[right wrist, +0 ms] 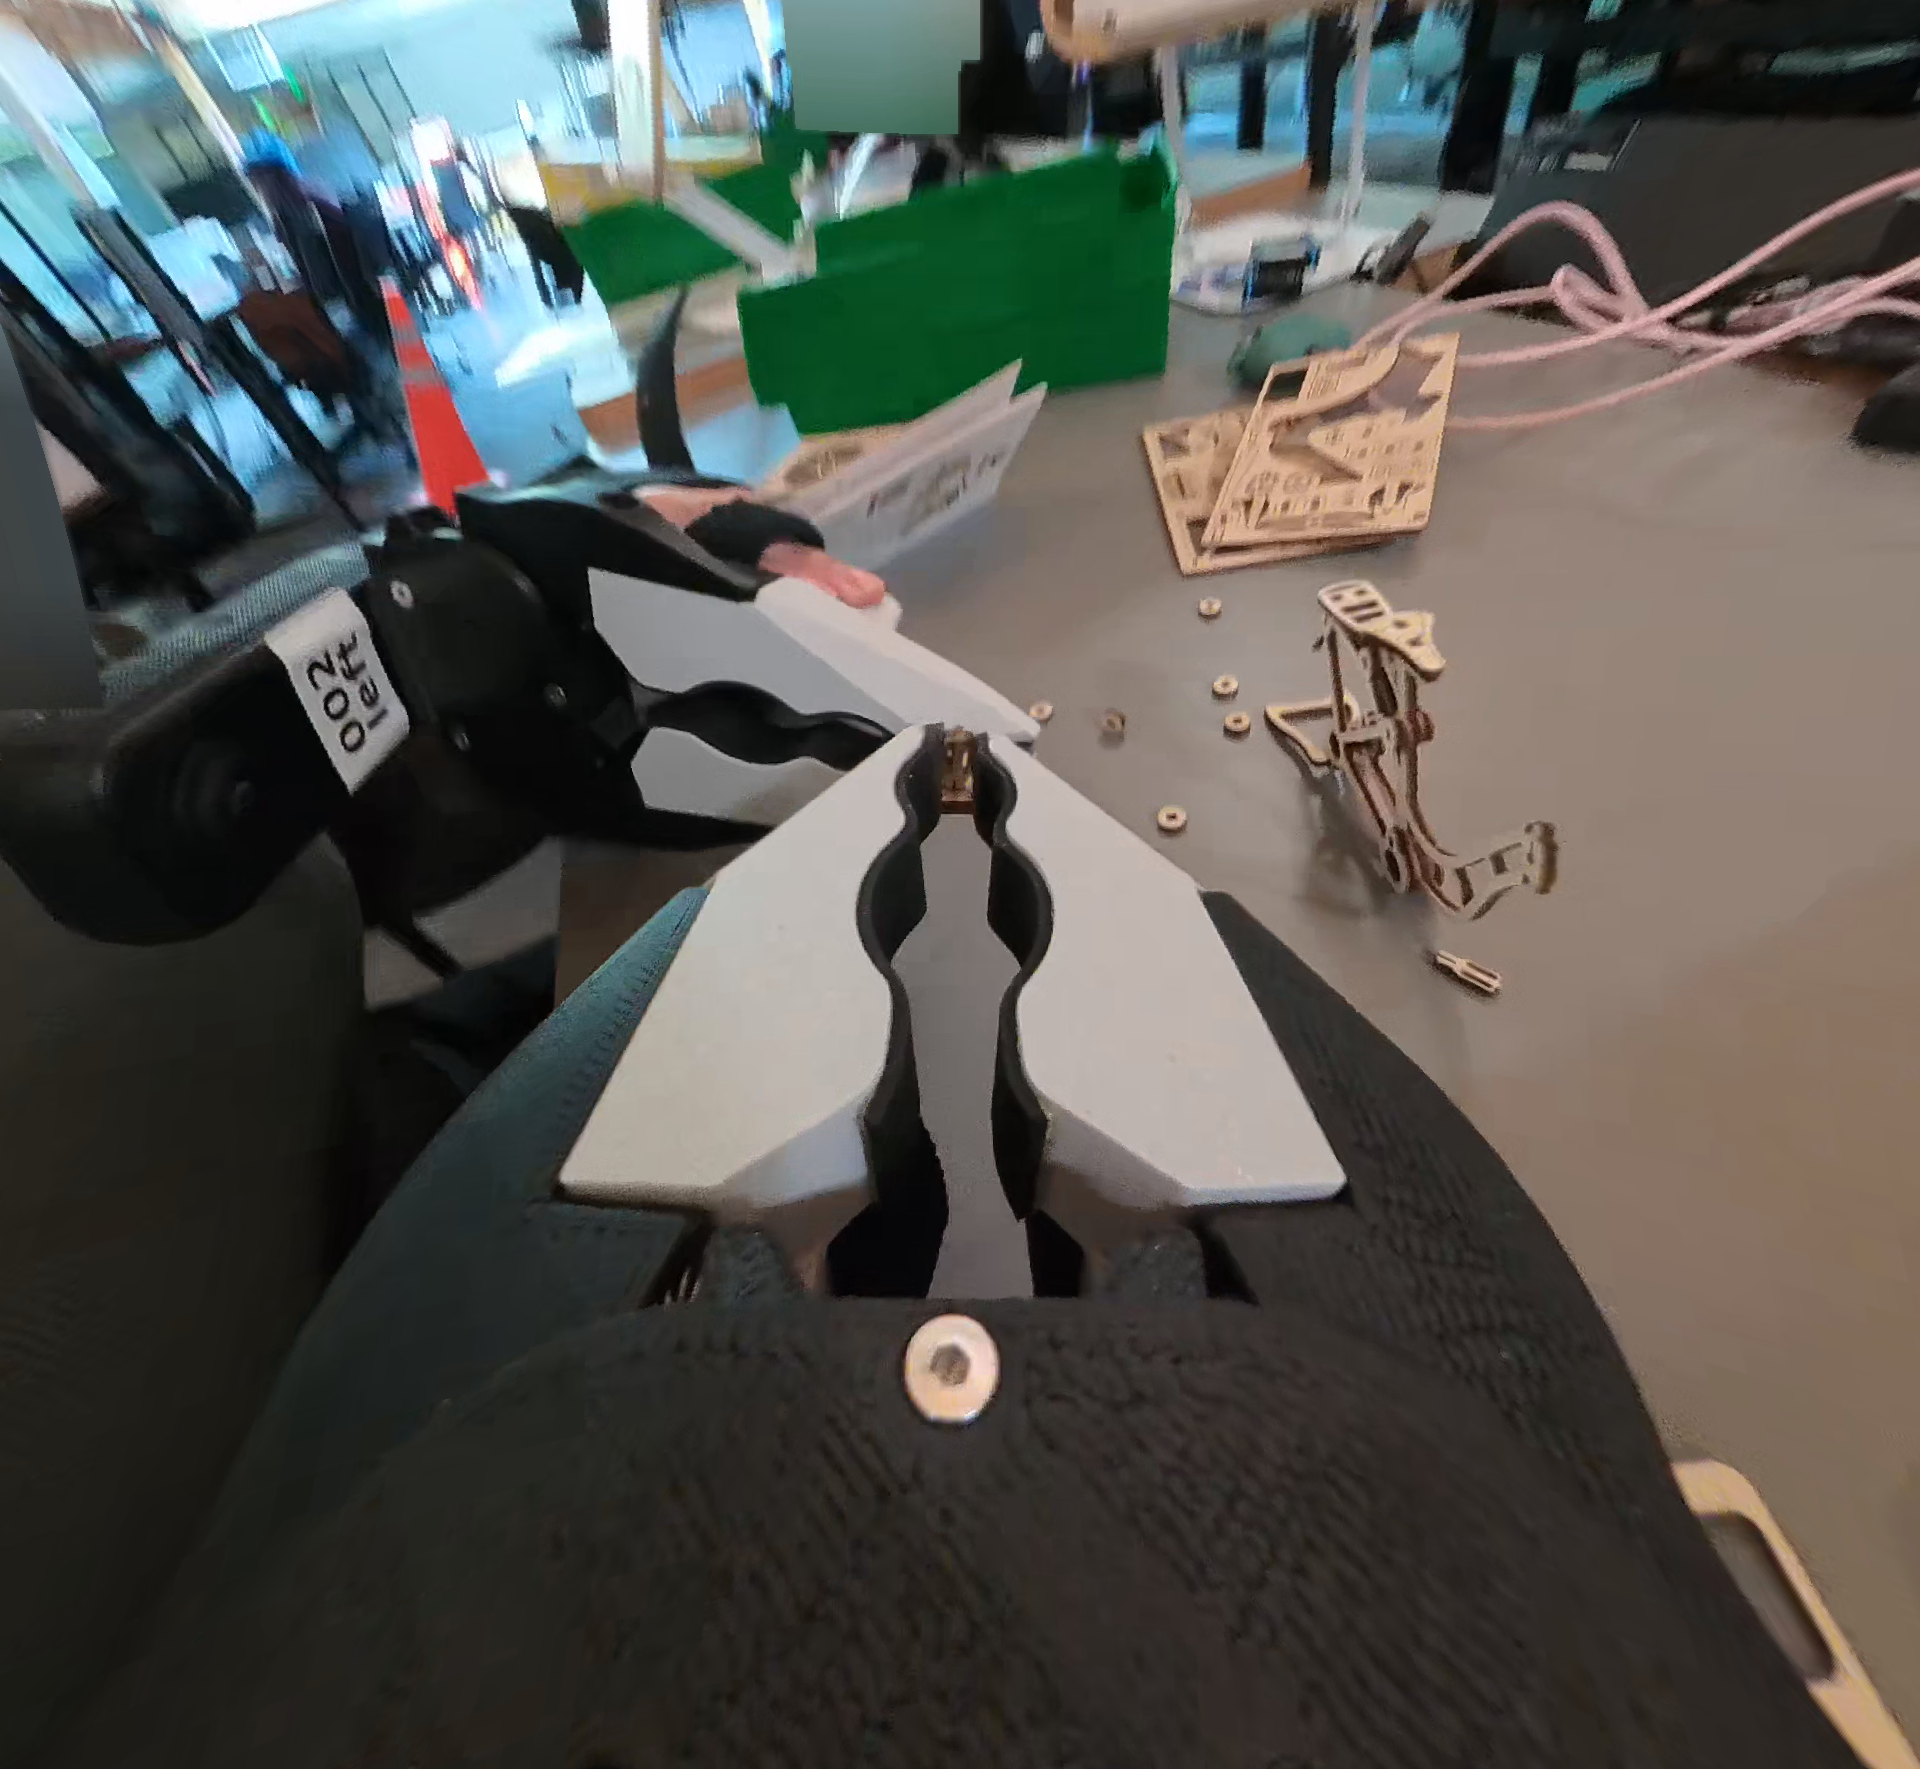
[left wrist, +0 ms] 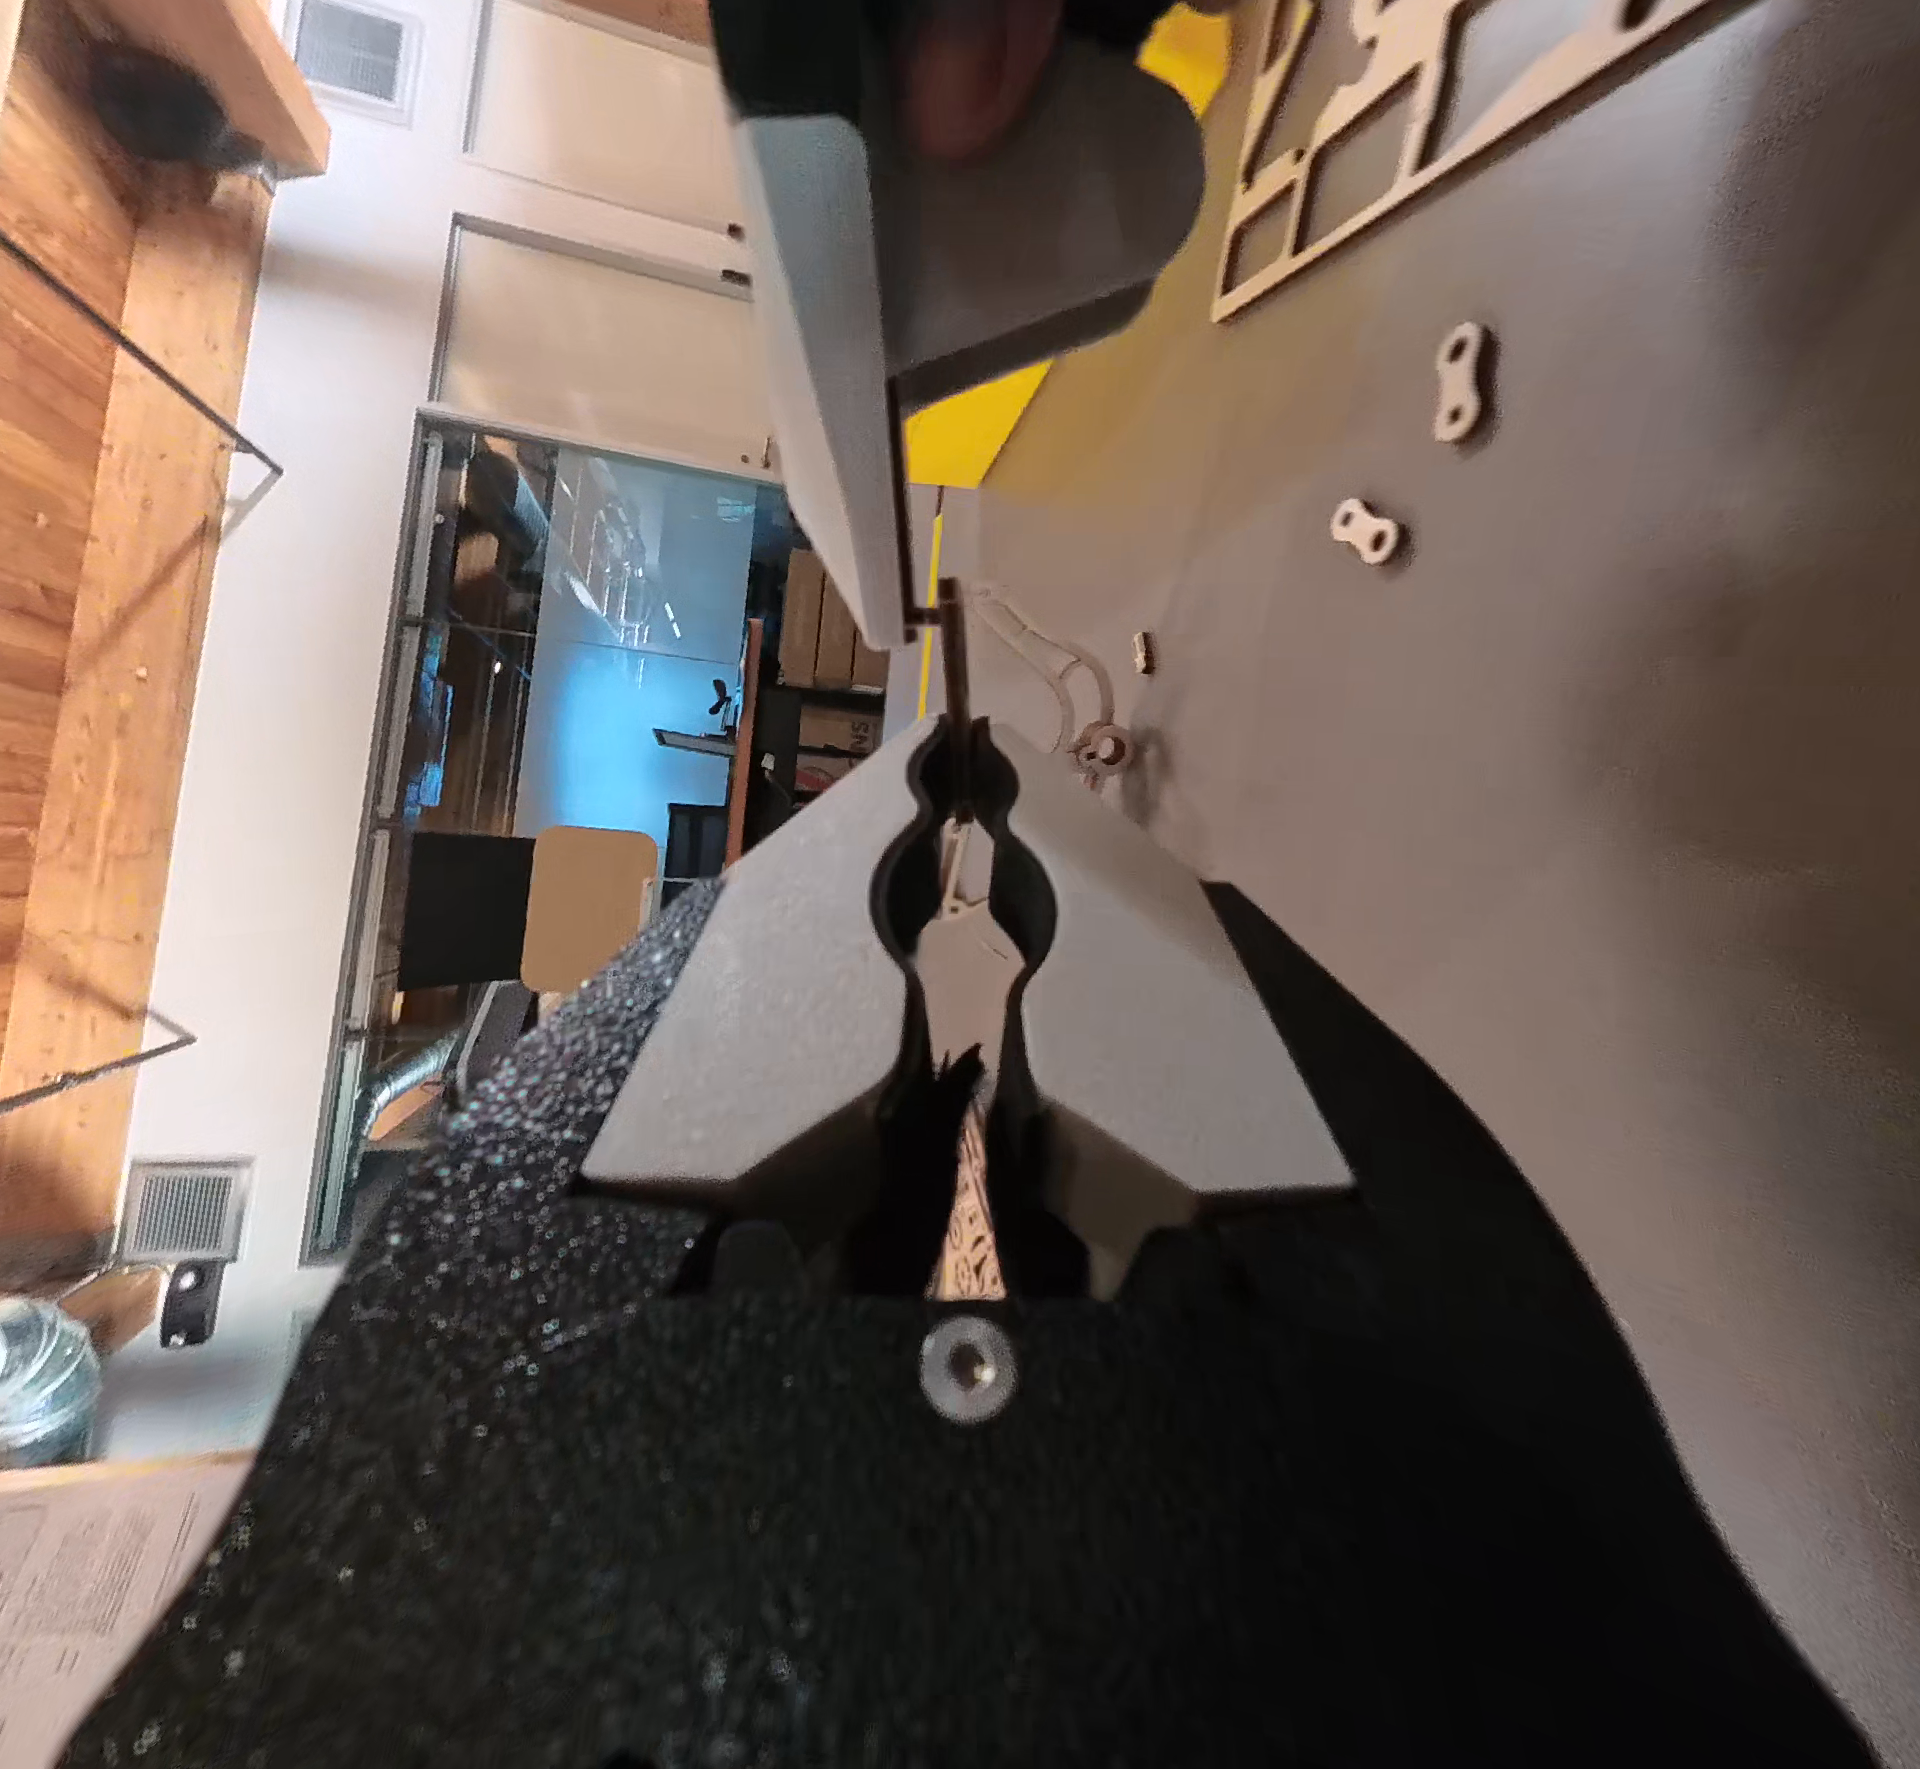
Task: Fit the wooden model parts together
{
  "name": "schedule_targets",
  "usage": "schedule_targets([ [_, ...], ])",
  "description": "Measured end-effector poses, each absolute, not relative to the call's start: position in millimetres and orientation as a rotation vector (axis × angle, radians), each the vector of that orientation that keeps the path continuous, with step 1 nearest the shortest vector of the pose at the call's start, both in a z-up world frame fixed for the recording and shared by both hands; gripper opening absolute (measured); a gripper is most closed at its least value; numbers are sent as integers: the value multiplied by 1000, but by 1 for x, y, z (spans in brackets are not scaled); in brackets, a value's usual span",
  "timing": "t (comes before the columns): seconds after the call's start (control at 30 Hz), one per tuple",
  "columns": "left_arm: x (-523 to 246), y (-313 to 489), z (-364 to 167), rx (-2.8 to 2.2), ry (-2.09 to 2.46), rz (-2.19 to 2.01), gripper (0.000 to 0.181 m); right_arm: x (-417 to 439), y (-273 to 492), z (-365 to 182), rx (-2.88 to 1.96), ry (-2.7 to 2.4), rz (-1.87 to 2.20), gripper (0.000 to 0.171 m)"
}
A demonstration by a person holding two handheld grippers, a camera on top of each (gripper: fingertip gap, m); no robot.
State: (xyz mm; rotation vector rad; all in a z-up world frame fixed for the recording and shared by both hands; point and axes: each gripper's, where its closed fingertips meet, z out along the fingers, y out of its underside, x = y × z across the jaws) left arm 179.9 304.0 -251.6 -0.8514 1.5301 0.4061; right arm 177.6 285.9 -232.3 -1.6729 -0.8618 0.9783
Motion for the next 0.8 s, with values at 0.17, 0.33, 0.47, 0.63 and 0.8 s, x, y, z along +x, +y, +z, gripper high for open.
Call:
schedule_targets([
  [0.17,180,308,-246,-925,1470,370,0,181,292,-222,-1508,-637,1142,3],
  [0.33,176,309,-242,-900,1465,393,0,178,294,-217,-1459,-412,1457,3],
  [0.47,179,303,-281,-762,1693,544,0,197,302,-194,-1384,-275,1653,4],
  [0.63,171,319,-262,-1007,1516,383,0,210,327,-270,-1964,-734,894,3],
  [0.8,166,330,-263,-1182,1435,262,0,234,335,-322,-2260,-1107,373,5],
])
